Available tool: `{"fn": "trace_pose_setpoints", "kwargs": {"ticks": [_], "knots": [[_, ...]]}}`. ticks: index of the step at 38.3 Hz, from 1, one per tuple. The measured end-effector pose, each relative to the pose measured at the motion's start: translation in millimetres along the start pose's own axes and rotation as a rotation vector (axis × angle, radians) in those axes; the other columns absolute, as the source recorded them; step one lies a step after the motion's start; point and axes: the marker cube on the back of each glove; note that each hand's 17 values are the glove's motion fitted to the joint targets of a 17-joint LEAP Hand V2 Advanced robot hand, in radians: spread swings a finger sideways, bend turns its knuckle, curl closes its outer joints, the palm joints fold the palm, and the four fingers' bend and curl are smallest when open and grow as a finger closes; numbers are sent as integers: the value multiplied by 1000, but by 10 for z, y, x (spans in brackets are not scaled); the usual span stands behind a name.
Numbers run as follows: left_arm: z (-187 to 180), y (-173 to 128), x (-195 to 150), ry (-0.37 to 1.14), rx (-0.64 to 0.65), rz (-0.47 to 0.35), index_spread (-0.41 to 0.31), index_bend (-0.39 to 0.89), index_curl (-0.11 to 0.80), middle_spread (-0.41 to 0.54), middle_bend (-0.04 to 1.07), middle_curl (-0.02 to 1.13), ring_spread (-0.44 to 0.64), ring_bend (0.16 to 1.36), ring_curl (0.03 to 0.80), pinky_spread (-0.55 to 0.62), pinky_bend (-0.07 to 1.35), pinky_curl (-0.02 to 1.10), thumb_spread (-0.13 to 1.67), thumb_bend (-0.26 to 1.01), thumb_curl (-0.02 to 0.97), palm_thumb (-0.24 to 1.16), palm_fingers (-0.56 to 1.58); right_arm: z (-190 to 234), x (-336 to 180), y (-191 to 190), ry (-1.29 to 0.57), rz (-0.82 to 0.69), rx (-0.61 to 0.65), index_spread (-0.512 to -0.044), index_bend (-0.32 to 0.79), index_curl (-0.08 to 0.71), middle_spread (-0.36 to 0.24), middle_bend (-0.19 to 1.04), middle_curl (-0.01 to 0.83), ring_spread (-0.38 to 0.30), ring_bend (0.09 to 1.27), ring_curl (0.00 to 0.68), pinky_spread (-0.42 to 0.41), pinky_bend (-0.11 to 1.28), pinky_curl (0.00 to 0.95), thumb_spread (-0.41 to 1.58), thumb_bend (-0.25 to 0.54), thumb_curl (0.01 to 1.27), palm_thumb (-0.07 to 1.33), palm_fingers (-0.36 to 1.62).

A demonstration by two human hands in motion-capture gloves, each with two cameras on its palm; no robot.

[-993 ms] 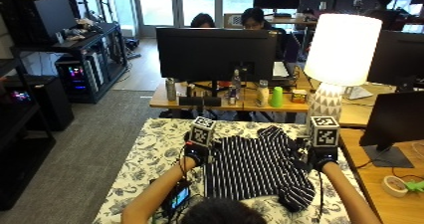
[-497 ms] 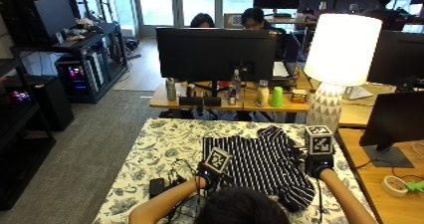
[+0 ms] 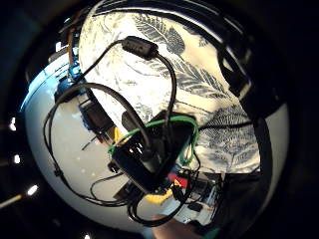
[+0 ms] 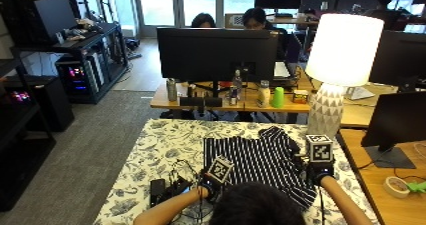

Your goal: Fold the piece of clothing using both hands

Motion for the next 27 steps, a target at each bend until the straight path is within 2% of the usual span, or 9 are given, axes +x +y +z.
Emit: {"fn": "trace_pose_setpoints", "kwargs": {"ticks": [1,3,5,7,10,14,19,24,27], "knots": [[0,46,4,-14,-7,3,76,32,178,184,158,231,196,824,292,66,865,393,1079,30,240,285,437,19,0,4,-1,4,-9,-297,140,292,-17,182,328,47,395,310,156,452,329,1408,135,158,497,513],[-6,122,9,-43,-11,1,41,67,178,122,161,235,91,813,286,-56,890,383,1087,42,248,328,551,41,-3,62,0,41,-57,-297,139,292,-18,180,330,46,396,313,155,451,331,1409,130,159,500,513],[-12,51,4,-62,30,-6,11,104,189,78,163,252,22,804,302,-128,892,394,1093,41,252,350,590,63,-3,153,2,114,-142,-297,141,292,-19,179,331,46,397,316,154,449,332,1409,126,160,503,515],[-20,-62,-6,-79,100,-25,-31,157,212,27,163,265,-36,776,310,-176,867,399,1100,41,256,373,643,102,6,130,-1,118,-140,-297,140,292,-19,180,333,43,396,318,154,447,334,1410,121,160,505,515],[-57,-143,-12,-118,224,-44,-74,193,244,-38,185,289,-94,718,311,-226,810,394,1127,66,269,444,710,177,25,-39,-8,29,-37,-296,143,293,-20,178,334,38,399,322,153,444,336,1407,116,164,513,521],[-118,-209,27,-162,354,7,-109,183,272,-98,186,312,-150,661,312,-270,745,384,1152,75,279,499,796,270,69,-147,-8,14,-37,-296,143,295,-20,177,336,35,396,325,149,445,339,1406,108,166,518,529],[-233,-169,0,-195,403,6,-157,161,290,-161,184,329,-233,607,309,-342,739,380,1179,72,289,541,970,337,65,-160,-26,-3,-43,-290,146,297,-23,183,341,32,392,330,143,435,340,1411,100,170,530,540],[-402,-190,-193,-140,362,-87,-215,168,317,-229,210,363,-302,551,319,-401,731,388,1194,81,302,602,1149,432,36,-188,-33,-28,-61,-287,138,296,-24,185,346,31,394,334,140,429,340,1415,93,173,539,563],[-575,-191,-286,-92,419,-98,-233,146,323,-255,211,382,-332,553,335,-412,726,400,1206,89,307,642,1173,471,-8,-161,-40,-30,-58,-286,137,297,-24,183,347,24,395,337,135,427,342,1416,87,174,543,564]]}}
